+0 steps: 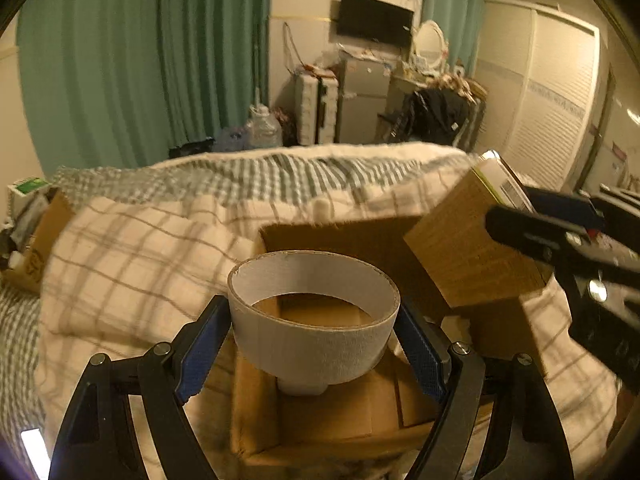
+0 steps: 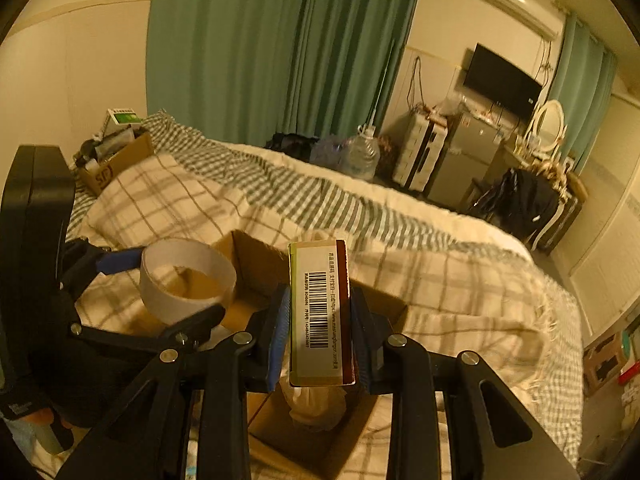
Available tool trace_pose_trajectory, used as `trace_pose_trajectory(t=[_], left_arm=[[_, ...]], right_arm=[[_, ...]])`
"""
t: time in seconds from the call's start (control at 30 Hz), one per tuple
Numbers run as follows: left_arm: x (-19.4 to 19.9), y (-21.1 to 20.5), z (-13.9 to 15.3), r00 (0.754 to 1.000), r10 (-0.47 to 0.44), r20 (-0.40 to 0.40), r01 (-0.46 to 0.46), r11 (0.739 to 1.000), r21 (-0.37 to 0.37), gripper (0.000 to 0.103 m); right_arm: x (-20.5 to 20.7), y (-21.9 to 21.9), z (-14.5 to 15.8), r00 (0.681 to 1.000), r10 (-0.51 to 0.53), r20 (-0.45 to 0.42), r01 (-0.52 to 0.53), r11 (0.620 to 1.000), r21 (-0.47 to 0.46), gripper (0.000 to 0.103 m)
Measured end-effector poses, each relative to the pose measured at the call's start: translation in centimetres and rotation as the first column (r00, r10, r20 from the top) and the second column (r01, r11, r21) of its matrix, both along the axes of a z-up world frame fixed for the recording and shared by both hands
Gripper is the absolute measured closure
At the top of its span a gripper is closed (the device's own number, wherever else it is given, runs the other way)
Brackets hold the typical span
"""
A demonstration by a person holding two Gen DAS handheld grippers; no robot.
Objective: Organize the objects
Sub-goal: 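Lower the tape roll and tan box into the cardboard box and release both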
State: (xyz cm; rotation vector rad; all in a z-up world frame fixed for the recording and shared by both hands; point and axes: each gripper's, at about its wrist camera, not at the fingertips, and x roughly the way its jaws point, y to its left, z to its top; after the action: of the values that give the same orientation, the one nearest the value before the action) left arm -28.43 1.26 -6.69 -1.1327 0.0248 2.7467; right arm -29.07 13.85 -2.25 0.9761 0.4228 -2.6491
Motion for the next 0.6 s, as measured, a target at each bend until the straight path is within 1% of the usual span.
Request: trace_pose_trajectory(t=[0.1, 0.13, 0.17, 0.2, 0.23, 0.27, 0.3, 0.37, 0.43, 0.47, 0.5, 0.6], left_arm=[[-0.3, 0.5, -0.7, 1.0, -0.012, -0.002, 0.012, 1.0, -0.004, 0.017], [-0.3, 0.5, -0.7, 1.0, -0.015, -0.001, 0.015, 1.0, -0.005, 0.015], [-0.3, 0.5, -0.7, 1.0, -0.011, 0.003, 0.011, 1.0, -0.005, 0.011], [-0.2, 0.6, -0.4, 1.0, -0.003, 0.005, 0.003, 1.0, -0.002, 0.004], [0.0, 0.5, -0.1, 1.0, 0.005, 0.001, -0.005, 1.0, 0.003, 0.001], [0.3, 0.4, 0.3, 1.0, 0.014, -0.006, -0.013, 1.0, 0.011, 0.001], [0.8, 0.3, 0.9, 1.0, 0.021, -0.011, -0.021, 1.0, 0.018, 0.001], [1.5, 0.1, 2.1, 0.999, 0.032, -0.015, -0.032, 0.999, 0.016, 0.001], [3.1, -0.1, 3.6, 0.998, 0.053, -0.021, -0.053, 0.999, 0.002, 0.001], [3.7, -0.2, 4.2, 0.998, 0.057, -0.026, -0.057, 0.998, 0.001, 0.001], [4.5, -0.3, 4.8, 0.998, 0.064, -0.028, -0.064, 0.998, -0.005, 0.001], [7.4, -0.7, 6.3, 0.995, 0.095, -0.03, -0.096, 0.994, -0.043, 0.001]], right_arm=[[-0.6, 0.7, -1.3, 1.0, 0.011, 0.021, -0.01, 0.999, -0.045, 0.074], [-0.7, 1.1, -1.4, 1.0, 0.008, 0.022, -0.007, 0.998, -0.055, 0.073], [-0.8, 1.3, -1.5, 1.0, -0.001, 0.021, 0.002, 0.998, -0.059, 0.07], [-0.5, 1.6, -1.3, 1.0, -0.007, 0.014, 0.007, 0.998, -0.062, 0.061], [-0.2, 1.9, -0.9, 1.0, -0.011, 0.001, 0.011, 0.998, -0.068, 0.055], [0.4, 2.0, -0.3, 1.0, -0.018, -0.013, 0.017, 0.997, -0.075, 0.045], [0.8, 2.4, 0.5, 0.999, -0.024, -0.028, 0.022, 0.996, -0.084, 0.041], [2.0, 3.1, 2.3, 0.998, -0.034, -0.051, 0.028, 0.995, -0.098, 0.04], [3.6, 3.5, 4.2, 0.996, -0.046, -0.076, 0.039, 0.995, -0.092, 0.037], [4.5, 3.7, 5.1, 0.995, -0.051, -0.089, 0.043, 0.995, -0.088, 0.033], [5.4, 4.0, 5.9, 0.994, -0.054, -0.097, 0.046, 0.995, -0.083, 0.031], [8.4, 4.3, 7.9, 0.992, -0.057, -0.115, 0.05, 0.997, -0.067, 0.028]])
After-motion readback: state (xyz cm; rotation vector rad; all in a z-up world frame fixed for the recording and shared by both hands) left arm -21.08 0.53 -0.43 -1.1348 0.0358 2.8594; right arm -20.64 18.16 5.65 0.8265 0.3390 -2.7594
